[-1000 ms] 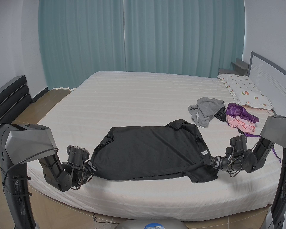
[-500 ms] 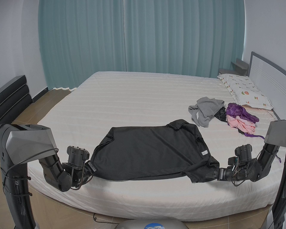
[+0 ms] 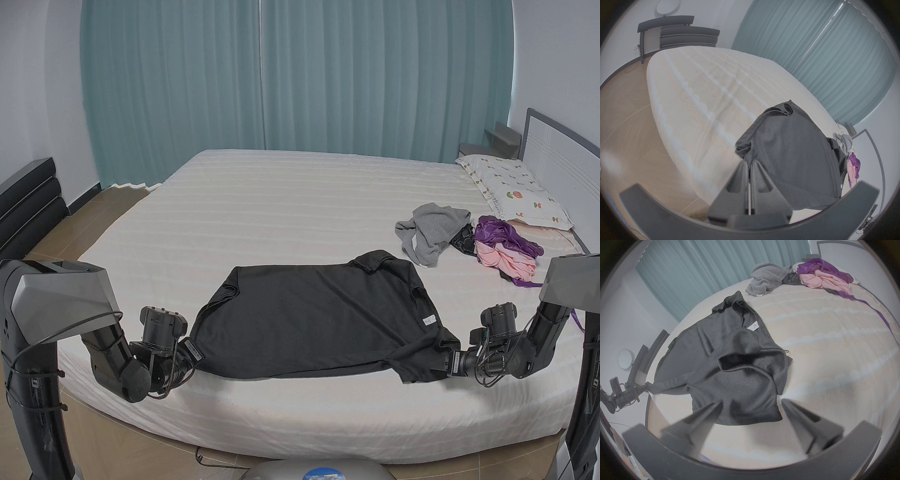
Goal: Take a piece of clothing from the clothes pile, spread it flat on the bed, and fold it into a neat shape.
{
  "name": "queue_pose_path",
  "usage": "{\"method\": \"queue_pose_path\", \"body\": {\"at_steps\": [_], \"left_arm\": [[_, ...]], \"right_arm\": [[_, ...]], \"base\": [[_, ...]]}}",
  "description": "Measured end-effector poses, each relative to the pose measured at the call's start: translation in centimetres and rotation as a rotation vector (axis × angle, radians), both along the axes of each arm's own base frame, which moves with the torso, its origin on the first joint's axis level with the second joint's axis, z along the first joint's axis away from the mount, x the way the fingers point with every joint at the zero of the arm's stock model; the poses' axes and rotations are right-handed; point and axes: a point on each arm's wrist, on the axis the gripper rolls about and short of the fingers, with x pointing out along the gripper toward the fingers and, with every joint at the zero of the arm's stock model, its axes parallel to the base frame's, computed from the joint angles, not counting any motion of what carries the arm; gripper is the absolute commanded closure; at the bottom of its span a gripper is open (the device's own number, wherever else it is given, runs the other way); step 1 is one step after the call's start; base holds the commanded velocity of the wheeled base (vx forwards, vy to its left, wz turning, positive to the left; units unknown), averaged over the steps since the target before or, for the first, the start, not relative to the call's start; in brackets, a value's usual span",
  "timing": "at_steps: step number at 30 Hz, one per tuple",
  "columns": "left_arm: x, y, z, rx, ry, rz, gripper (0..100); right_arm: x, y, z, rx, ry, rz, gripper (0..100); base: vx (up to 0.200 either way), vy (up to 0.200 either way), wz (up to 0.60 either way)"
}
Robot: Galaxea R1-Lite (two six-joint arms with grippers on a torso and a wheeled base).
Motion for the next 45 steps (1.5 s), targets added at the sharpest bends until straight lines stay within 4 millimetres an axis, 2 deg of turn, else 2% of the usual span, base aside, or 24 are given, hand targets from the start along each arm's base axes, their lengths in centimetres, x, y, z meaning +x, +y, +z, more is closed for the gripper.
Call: {"method": "queue_pose_path", "body": {"at_steps": [5, 10, 20, 30, 31, 39, 45], "left_arm": [[-0.1, 0.0, 0.0, 0.003, 0.003, -0.003, 100], [-0.2, 0.0, 0.0, 0.007, 0.004, -0.006, 100], [-1.3, 0.3, 0.3, 0.080, 0.027, -0.072, 100], [-3.0, 0.8, 0.8, 0.153, 0.057, -0.135, 100], [-3.2, 0.9, 0.8, 0.161, 0.061, -0.143, 100], [-4.1, 1.0, 0.7, 0.189, 0.085, -0.173, 100], [-4.5, 0.9, 0.5, 0.196, 0.100, -0.186, 100]], "right_arm": [[-0.5, -0.1, 0.0, -0.002, 0.014, -0.005, 100], [-1.9, -0.6, 0.8, 0.006, 0.028, -0.018, 100], [-7.5, -1.1, 2.3, 0.019, 0.114, -0.005, 100], [-12.6, -0.5, 2.6, 0.001, 0.212, 0.071, 100], [-12.9, -0.4, 2.6, 0.000, 0.221, 0.077, 0], [-14.1, 0.2, 2.5, -0.005, 0.251, 0.113, 0], [-12.5, 0.4, 2.8, 0.006, 0.143, 0.104, 0]], "base": [[0.000, 0.000, 0.00], [0.000, 0.000, 0.00], [0.000, 0.000, 0.00], [0.000, 0.000, 0.00], [0.000, 0.000, 0.00], [0.000, 0.000, 0.00], [0.000, 0.000, 0.00]]}}
